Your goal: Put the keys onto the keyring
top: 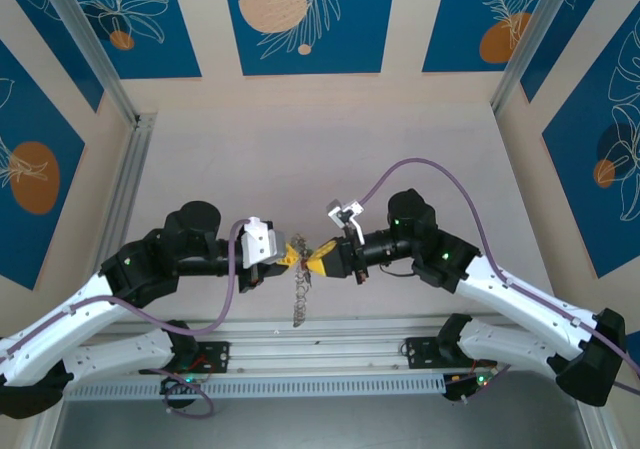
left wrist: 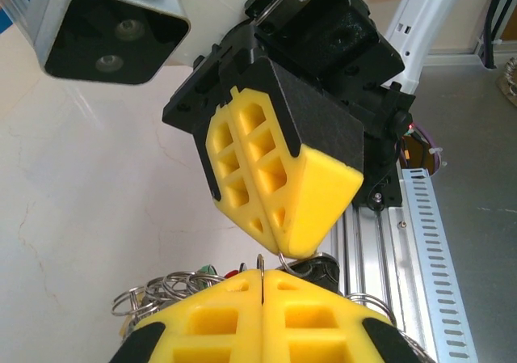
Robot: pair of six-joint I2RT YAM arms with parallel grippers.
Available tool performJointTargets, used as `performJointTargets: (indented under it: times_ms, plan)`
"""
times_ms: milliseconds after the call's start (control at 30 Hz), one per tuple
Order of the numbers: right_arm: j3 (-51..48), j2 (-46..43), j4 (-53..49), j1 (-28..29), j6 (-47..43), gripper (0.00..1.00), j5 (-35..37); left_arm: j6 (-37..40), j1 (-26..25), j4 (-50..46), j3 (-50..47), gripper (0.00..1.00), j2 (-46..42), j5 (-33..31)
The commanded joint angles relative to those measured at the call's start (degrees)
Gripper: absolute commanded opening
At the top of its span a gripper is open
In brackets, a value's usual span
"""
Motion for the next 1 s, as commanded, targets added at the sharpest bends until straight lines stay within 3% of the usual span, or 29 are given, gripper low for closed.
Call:
performJointTargets:
  times_ms: [0,233,633,967]
  plan:
    - [0.44,-3.74,-4.70,-0.27,-5.12,0.00,3.71,-0.74,-0.62,2.41,0.64,0.00,-1.46,2.02]
    - [-3.88,-10.40,-1.25,0.78,-14.52,0.00,6.91,-1.36,-0.58,2.53,1.02,0.00,-1.16,4.46]
    - [-0.45,-8.04,-4.03,1.10,-30.67,0.00,4.90,-1.62,-0.57,0.76,2.50,0.00,-2.44,10.29]
    - [0.79,-6.30,-0.92,1.19,-32.82,0.00,0.16,-1.24,-0.15,1.34,4.51,0.00,-0.25,12.10]
